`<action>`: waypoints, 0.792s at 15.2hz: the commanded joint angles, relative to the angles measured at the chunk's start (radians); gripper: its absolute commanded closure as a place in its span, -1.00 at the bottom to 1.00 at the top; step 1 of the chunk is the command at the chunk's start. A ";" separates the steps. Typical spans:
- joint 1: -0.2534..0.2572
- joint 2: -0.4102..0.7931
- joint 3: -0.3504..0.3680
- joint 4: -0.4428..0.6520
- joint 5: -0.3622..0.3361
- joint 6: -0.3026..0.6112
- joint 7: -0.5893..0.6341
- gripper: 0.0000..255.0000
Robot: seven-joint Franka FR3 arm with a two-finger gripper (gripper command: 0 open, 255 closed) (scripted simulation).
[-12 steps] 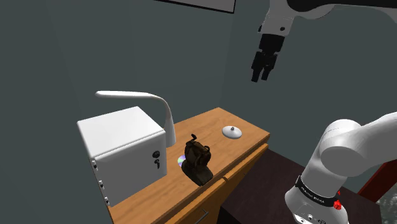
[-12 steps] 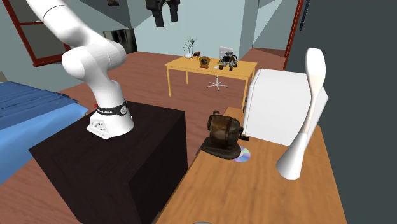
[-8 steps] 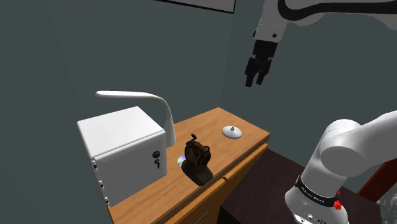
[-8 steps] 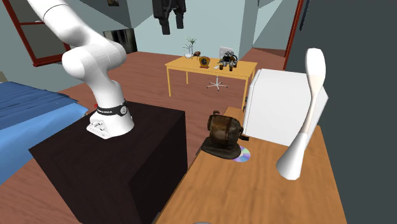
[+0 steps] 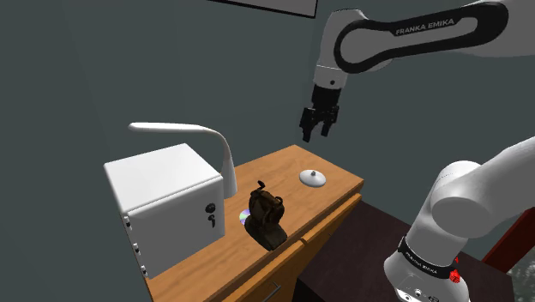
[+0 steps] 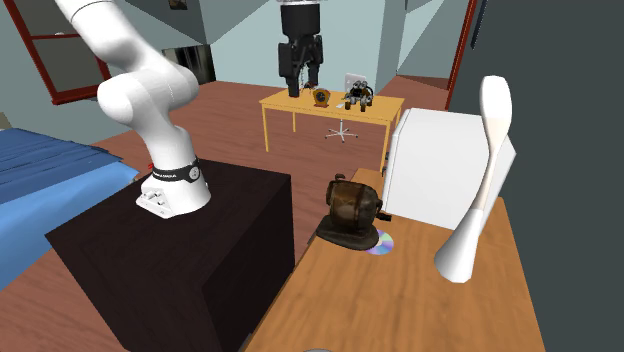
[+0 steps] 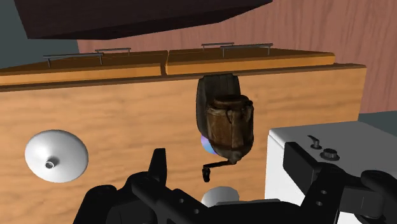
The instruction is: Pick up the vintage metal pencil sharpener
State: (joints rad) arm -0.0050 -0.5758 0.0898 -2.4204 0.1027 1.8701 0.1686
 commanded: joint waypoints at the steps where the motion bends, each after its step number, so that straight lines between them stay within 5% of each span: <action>1: -0.003 0.054 0.024 -0.006 -0.001 0.065 0.037 -1.00; 12: -0.032 0.437 0.138 0.041 -0.091 0.395 0.281 -1.00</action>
State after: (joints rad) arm -0.0364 -0.1735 0.2174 -2.3867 0.0247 2.2384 0.4193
